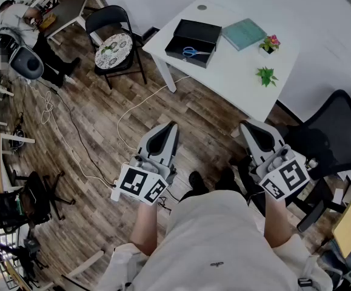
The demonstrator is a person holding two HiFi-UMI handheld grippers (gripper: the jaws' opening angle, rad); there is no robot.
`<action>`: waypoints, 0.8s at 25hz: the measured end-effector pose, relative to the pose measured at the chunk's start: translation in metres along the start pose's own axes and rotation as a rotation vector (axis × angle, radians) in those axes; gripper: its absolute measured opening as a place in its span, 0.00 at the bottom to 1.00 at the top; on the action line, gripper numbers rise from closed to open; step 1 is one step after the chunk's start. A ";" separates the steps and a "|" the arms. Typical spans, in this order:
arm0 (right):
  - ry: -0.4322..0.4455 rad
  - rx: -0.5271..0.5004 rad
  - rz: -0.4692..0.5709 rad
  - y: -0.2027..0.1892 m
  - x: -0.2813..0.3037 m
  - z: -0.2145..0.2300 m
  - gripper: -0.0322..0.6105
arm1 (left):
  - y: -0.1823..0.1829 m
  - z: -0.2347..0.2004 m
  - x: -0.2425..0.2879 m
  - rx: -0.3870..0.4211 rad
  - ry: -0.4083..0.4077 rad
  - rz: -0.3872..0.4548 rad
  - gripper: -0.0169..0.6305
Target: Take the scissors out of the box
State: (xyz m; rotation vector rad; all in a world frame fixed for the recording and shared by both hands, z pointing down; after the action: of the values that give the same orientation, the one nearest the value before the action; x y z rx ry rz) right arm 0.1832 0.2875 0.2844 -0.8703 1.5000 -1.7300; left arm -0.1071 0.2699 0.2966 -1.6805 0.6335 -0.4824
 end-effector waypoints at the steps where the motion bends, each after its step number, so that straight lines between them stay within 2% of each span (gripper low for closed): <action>1: 0.002 0.000 -0.001 0.001 -0.002 0.000 0.05 | 0.000 0.004 0.002 0.004 -0.005 -0.002 0.06; 13: -0.010 -0.041 0.006 -0.003 -0.016 -0.020 0.05 | -0.003 0.021 0.000 -0.003 -0.035 -0.015 0.06; 17: -0.004 0.015 0.028 -0.007 -0.014 -0.024 0.06 | -0.005 0.022 -0.005 0.005 -0.044 -0.023 0.06; 20: -0.016 0.009 0.033 -0.008 -0.012 -0.030 0.06 | -0.004 0.020 -0.012 0.017 -0.046 -0.029 0.06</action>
State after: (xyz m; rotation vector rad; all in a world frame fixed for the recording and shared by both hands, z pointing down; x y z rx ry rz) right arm 0.1641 0.3142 0.2883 -0.8478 1.4873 -1.7010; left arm -0.1035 0.2935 0.2972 -1.6820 0.5712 -0.4674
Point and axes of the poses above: the fingertips, and each gripper's own axes: x forward along the fingers, z to its right, y out of its top, the point moved 10 cm from there along -x, backward along the fingers, and after that the axes turned 9 degrees about -y, right-handed, at the moved point
